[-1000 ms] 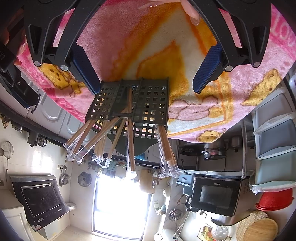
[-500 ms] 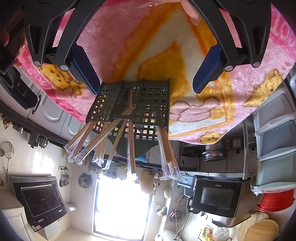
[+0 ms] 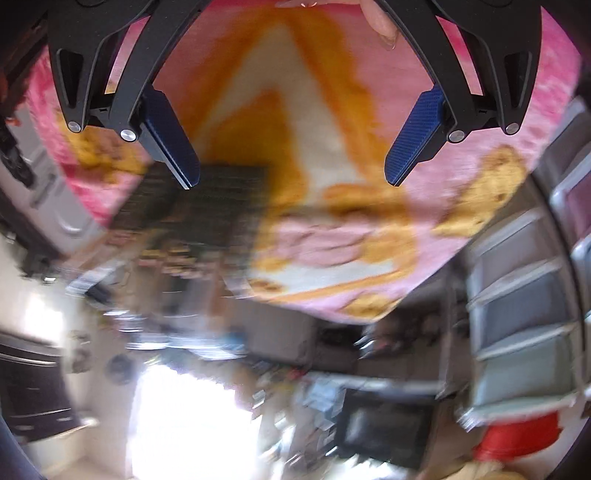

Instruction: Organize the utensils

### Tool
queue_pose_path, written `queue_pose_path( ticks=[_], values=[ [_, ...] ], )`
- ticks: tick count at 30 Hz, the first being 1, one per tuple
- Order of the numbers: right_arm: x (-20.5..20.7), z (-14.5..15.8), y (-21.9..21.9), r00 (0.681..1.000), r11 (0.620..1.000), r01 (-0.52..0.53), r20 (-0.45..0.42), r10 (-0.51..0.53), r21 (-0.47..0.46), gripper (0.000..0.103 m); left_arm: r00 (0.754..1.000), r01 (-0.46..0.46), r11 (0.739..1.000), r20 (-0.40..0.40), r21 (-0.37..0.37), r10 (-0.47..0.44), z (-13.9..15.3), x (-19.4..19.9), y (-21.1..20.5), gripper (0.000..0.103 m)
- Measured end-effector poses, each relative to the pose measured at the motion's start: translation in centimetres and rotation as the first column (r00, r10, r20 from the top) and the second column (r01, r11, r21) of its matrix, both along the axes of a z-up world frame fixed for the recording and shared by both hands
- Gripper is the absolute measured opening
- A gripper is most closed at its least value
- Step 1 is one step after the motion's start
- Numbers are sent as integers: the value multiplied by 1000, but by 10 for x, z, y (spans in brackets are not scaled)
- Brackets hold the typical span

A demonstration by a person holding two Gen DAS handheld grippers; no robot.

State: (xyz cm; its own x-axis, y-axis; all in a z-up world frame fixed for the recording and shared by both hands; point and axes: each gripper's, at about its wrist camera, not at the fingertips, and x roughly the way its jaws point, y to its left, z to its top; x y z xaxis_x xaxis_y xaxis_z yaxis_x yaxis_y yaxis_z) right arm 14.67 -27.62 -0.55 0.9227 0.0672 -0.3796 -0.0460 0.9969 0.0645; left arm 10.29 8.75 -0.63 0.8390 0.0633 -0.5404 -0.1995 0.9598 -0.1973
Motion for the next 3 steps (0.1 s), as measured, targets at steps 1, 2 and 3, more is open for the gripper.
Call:
queue_pose_path(
  ticks=[1,2,3],
  values=[
    [20,-5,-8,996,999,42,-76,-44,-35,96,998,-46,999,-46,15,47,-5,10,17,93],
    [39,-14,-13,984,995,64,-162,-76,-76,96,993,-76,997,-90,31,79,-10,18,27,93],
    [64,-27,-21,958,990,79,-267,-108,-115,96,984,-107,993,-141,52,113,-17,29,39,93]
  ],
)
